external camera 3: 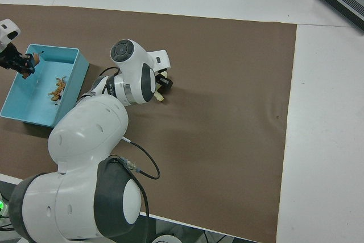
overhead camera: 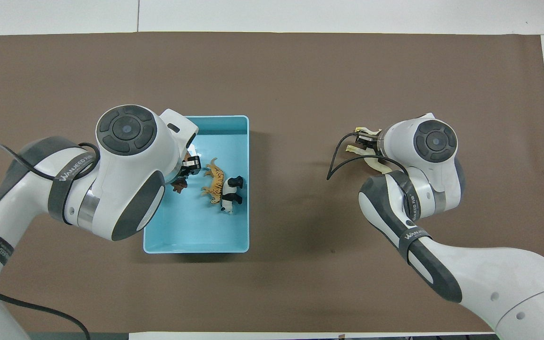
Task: Put all toys into storage box
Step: 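Release the bear in the box while the right gripper grasps the horse, then carry the cream horse into the box with the right gripper and release it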
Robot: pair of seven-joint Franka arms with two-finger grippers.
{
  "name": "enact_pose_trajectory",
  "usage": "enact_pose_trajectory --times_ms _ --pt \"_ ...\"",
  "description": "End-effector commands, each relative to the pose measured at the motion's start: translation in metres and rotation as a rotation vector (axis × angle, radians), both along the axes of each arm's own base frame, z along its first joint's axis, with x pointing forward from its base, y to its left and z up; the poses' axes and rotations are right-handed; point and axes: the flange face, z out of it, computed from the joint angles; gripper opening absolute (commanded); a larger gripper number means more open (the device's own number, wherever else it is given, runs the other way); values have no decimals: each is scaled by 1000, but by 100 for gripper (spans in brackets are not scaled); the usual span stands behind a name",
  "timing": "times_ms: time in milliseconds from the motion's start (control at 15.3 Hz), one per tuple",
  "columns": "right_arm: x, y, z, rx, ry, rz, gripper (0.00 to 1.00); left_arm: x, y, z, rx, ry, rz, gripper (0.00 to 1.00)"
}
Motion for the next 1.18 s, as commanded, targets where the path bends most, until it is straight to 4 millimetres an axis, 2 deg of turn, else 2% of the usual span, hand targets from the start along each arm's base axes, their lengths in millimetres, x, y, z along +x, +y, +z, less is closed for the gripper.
enact_pose_trajectory --times_ms 0,65,196,327,393,458,523,589,654,720,785,850,916,981,1112 --pt "16 3 46 -15 70 -14 0 -1 32 3 8 -28 -6 100" --pt "20 5 73 -19 91 -16 0 6 43 5 2 -31 -26 100" --pt "27 22 130 -20 119 -14 0 33 77 16 -15 -65 -48 100" --pt "27 73 186 16 113 -19 0 54 118 33 -26 -85 -92 100" --pt "24 113 204 63 89 -50 0 59 135 40 -27 -88 -108 100" --pt "22 146 208 98 71 -78 0 61 148 48 -25 -93 -111 100" --pt "24 167 218 150 42 -107 0 61 160 57 -23 -88 -107 100" --pt "22 192 227 224 23 -135 0 60 169 73 -19 -78 -108 100" --pt "16 227 234 317 3 -179 0 60 172 84 -15 -61 -116 100" --pt "6 266 230 374 -22 -225 0 60 172 96 -12 -49 -117 100" --pt "-5 301 214 398 -37 -256 0 60 174 106 -11 -46 -110 100" --pt "-15 330 190 405 -41 -276 0 59 174 115 -9 -40 -109 100" --pt "-26 355 177 429 -59 -275 0 59 174 123 -9 -40 -110 100" --pt "-32 370 167 459 -84 -269 0 60 173 128 -8 -39 -115 100" --pt "-36 373 146 456 -65 -283 0 61 173 131 -23 -35 -122 100"
